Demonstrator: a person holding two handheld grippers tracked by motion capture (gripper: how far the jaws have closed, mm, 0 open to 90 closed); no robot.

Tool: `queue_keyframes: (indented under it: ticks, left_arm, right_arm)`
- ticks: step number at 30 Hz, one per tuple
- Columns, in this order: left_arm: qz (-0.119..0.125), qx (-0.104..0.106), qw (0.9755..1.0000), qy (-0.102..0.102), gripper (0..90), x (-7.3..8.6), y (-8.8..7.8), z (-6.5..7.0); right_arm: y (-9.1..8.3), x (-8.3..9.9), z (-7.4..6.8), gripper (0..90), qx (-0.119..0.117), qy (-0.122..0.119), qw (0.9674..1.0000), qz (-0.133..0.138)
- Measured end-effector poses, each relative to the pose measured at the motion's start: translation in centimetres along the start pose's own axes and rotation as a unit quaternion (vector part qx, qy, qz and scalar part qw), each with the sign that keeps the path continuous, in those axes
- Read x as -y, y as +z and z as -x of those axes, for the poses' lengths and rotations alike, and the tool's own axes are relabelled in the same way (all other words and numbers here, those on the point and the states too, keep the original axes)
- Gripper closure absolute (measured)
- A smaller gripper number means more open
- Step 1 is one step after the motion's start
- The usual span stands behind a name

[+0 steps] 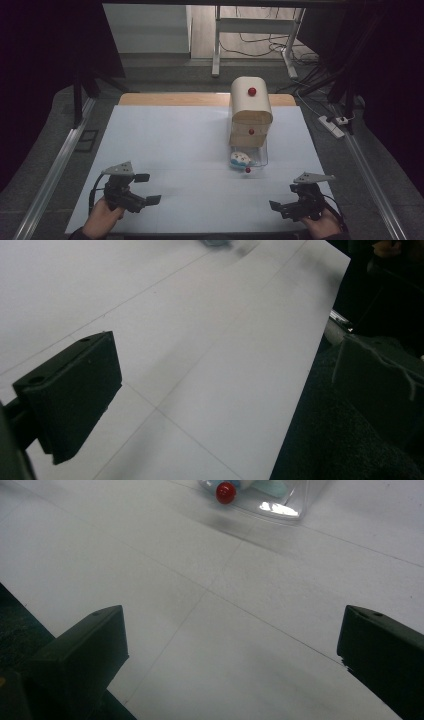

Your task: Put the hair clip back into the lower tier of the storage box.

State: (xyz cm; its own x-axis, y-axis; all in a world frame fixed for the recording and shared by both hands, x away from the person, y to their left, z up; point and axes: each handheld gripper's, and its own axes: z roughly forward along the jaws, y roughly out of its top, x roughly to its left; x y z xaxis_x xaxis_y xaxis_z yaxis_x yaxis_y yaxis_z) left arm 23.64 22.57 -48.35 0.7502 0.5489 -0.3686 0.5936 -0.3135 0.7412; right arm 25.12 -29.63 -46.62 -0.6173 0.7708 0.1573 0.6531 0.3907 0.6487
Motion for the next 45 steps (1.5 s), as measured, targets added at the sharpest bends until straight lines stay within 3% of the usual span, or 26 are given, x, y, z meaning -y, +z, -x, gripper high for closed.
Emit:
queue_keyframes:
  ticks: [21, 45]
  left_arm:
    - [0.021, -0.042, 0.9986, -0.025, 0.0, 2.3, -2.9, -0.1]
    - [0.014, -0.101, 0.9942, -0.033, 0.0, 4.1, -4.7, 0.3]
  right_arm:
    - [0.0, 0.0, 0.0, 0.0, 0.003, 0.0, 1.0, -0.001]
    - [0.1, 0.0, 0.0, 0.0, 0.002, 0.001, 1.0, -0.003]
